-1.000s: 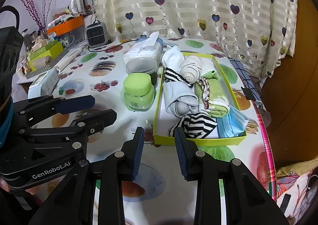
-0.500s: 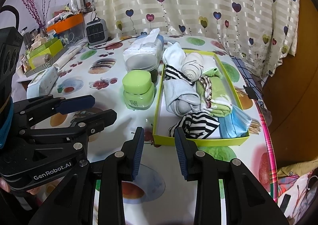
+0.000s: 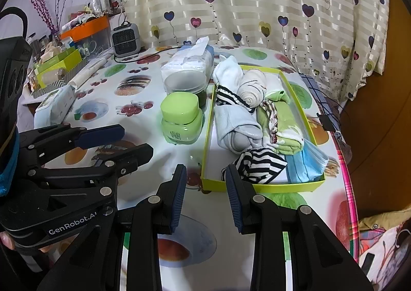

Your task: Organize soft objects

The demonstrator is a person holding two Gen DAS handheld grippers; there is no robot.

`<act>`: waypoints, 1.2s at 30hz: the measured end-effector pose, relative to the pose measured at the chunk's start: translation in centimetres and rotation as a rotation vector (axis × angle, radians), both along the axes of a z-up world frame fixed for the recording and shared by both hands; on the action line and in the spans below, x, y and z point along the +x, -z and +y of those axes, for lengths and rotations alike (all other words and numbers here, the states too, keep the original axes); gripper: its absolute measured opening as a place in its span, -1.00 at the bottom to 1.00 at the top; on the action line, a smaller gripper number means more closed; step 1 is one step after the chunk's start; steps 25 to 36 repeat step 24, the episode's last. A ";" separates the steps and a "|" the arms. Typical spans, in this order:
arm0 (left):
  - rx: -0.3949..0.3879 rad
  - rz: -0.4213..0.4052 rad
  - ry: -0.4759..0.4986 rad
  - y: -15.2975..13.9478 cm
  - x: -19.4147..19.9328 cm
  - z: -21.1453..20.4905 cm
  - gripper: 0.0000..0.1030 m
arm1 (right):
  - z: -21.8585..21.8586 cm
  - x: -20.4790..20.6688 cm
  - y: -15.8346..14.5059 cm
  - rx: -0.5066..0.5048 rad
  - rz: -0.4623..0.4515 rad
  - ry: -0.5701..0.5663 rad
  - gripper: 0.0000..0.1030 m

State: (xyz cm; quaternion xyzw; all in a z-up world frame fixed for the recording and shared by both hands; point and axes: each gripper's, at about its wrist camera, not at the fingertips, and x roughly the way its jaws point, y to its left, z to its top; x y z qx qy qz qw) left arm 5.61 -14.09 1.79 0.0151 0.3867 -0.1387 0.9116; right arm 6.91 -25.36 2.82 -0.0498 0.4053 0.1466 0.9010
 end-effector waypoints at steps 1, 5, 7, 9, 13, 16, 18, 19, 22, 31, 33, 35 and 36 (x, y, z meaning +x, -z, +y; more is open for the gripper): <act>-0.001 0.001 0.000 0.0 0.0 0.0 -0.11 | 0.0 0.1 -0.1 -0.001 0.000 0.000 -0.36; -0.002 0.005 -0.001 0.0 0.0 0.0 -0.11 | 0.0 0.1 -0.1 -0.004 0.001 0.000 -0.36; -0.003 0.009 0.000 0.0 0.1 0.2 -0.11 | 0.0 0.1 -0.2 -0.001 0.003 0.000 -0.36; -0.002 0.008 0.002 0.0 0.1 0.3 -0.11 | -0.1 0.1 -0.2 -0.001 0.003 0.000 -0.36; 0.000 0.006 0.004 0.0 0.2 0.2 -0.11 | -0.2 0.2 -0.1 0.001 0.001 0.003 -0.36; -0.005 0.003 0.006 0.0 0.2 0.3 -0.12 | -0.4 0.2 -0.1 0.006 0.001 0.006 -0.36; -0.007 0.000 0.007 0.0 0.2 0.4 -0.12 | -0.5 0.1 -0.1 0.006 -0.001 0.009 -0.36; -0.006 0.001 0.007 -0.1 0.2 0.2 -0.12 | -0.6 0.1 -0.1 0.006 -0.002 0.009 -0.36; -0.005 0.012 0.011 -0.1 0.2 -0.2 -0.12 | -0.6 0.1 -0.1 0.006 0.001 0.009 -0.36; -0.003 0.013 0.012 -0.1 0.2 -0.5 -0.12 | -0.8 0.1 -0.1 0.007 0.003 0.011 -0.36; -0.003 0.013 0.012 -0.1 0.2 -0.5 -0.12 | -0.8 0.1 -0.1 0.007 0.003 0.011 -0.36; -0.003 0.013 0.012 -0.1 0.2 -0.5 -0.12 | -0.8 0.1 -0.1 0.007 0.003 0.011 -0.36; -0.003 0.013 0.012 -0.1 0.2 -0.5 -0.12 | -0.8 0.1 -0.1 0.007 0.003 0.011 -0.36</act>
